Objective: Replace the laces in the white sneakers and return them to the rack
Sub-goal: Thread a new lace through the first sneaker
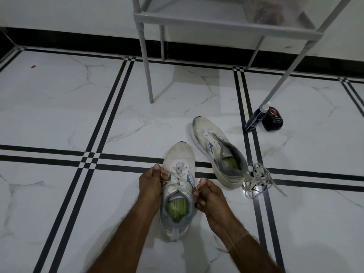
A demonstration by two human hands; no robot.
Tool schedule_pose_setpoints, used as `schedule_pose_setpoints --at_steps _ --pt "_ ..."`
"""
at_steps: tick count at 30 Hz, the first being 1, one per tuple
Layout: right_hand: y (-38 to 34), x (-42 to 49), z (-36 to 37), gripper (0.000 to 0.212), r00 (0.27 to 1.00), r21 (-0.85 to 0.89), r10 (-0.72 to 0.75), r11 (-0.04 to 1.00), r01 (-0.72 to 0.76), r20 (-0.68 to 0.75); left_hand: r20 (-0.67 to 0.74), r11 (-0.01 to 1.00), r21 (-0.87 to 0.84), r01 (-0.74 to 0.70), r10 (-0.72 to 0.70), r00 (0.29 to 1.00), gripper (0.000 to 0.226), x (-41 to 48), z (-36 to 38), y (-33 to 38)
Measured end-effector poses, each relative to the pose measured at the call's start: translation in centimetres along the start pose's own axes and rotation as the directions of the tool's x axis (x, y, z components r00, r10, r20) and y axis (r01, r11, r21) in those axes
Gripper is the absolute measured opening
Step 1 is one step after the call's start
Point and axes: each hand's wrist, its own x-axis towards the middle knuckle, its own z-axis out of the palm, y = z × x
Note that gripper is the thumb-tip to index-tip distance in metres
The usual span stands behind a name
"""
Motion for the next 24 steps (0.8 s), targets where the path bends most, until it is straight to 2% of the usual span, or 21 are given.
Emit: schedule_pose_setpoints --at_steps 2,3,4,6,9,14,18,21,22,23,24 --pt "-0.5 -0.7 -1.4 0.02 0.999 -0.032 -0.031 0.999 0.03 -0.024 0.088 0.979 0.146 -0.142 0.13 0.988 0.024 -0.4 -1.0 0.3" --pt "-0.6 -1.1 -2.2 0.021 0.999 -0.084 -0.053 0.995 0.052 -0.009 0.149 0.964 0.214 -0.16 0.13 0.98 0.014 -0.7 -1.6 0.5" --pt "-0.6 -1.2 -2.8 0.025 0.998 -0.153 -0.06 0.986 0.064 0.031 0.188 0.95 0.281 -0.137 0.085 0.978 0.018 -0.7 -2.3 0.6" --pt "-0.7 -1.6 -2.7 0.037 0.986 -0.243 -0.023 0.968 0.063 0.165 0.213 0.93 0.366 -0.035 -0.047 0.976 0.042 -0.5 -3.4 0.5" --pt "-0.5 -1.1 -1.1 0.057 0.962 -0.265 -0.023 0.959 0.097 0.272 0.241 0.925 0.378 0.038 -0.137 0.961 0.058 -0.5 -4.4 0.2" --pt "0.3 1.9 2.8 0.058 0.952 -0.277 -0.123 0.939 0.202 0.28 0.125 0.956 0.288 -0.059 0.023 0.992 0.041 1.1 -6.2 1.2" --pt "0.1 3.4 6.4 0.049 0.93 -0.294 -0.2 0.909 0.294 0.308 0.033 0.919 0.352 -0.175 0.174 0.984 0.039 2.4 -7.0 2.4" --pt "-0.3 3.7 6.5 0.046 0.919 -0.322 -0.214 0.89 0.323 0.33 -0.008 0.889 0.424 -0.172 0.193 0.981 0.041 2.4 -6.6 2.6" --pt "-0.9 3.3 6.1 0.045 0.916 -0.345 -0.215 0.877 0.334 0.339 -0.046 0.827 0.533 -0.176 0.236 0.971 0.046 2.1 -6.3 2.7" --pt "-1.4 2.9 5.6 0.044 0.914 -0.363 -0.215 0.867 0.341 0.344 -0.082 0.707 0.68 -0.196 0.338 0.937 0.051 1.7 -5.7 2.9" --pt "-2.2 2.4 5.0 0.046 0.912 -0.405 -0.255 0.833 0.376 0.322 -0.094 0.554 0.802 -0.223 0.487 0.869 0.055 0.9 -5.1 3.0"
